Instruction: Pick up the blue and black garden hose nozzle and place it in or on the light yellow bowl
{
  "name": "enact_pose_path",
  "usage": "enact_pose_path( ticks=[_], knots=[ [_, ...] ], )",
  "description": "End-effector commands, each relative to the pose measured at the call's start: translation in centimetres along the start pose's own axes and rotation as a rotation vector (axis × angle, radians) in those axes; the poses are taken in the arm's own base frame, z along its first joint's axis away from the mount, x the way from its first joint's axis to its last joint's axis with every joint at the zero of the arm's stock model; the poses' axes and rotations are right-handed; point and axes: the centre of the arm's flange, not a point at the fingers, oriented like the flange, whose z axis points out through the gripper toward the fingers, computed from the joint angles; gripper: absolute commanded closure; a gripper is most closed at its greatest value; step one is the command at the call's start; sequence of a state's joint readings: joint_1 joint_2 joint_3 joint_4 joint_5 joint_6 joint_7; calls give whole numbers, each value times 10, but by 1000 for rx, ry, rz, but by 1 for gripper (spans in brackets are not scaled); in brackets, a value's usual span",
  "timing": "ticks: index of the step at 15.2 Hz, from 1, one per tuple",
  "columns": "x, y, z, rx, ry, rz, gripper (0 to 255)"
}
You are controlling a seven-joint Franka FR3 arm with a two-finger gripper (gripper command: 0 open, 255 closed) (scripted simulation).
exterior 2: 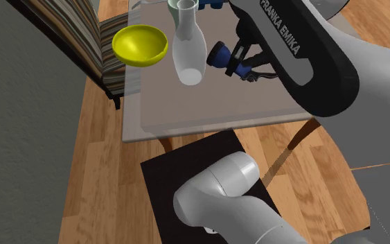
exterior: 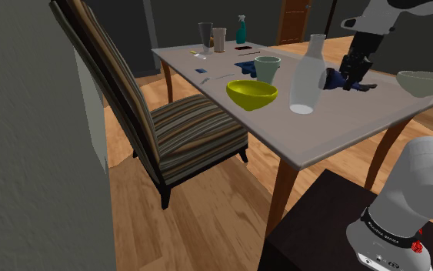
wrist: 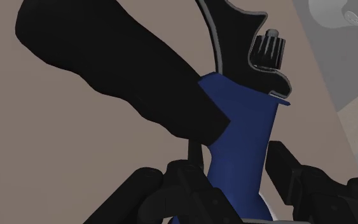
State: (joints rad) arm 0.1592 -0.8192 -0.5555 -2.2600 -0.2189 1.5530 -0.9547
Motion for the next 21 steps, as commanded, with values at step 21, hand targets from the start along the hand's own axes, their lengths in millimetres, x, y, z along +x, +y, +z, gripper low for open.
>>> enact_pose_path(
  ticks=[21],
  knots=[
    [-21, 5, -104, 0, 0, 0, 255]
  ],
)
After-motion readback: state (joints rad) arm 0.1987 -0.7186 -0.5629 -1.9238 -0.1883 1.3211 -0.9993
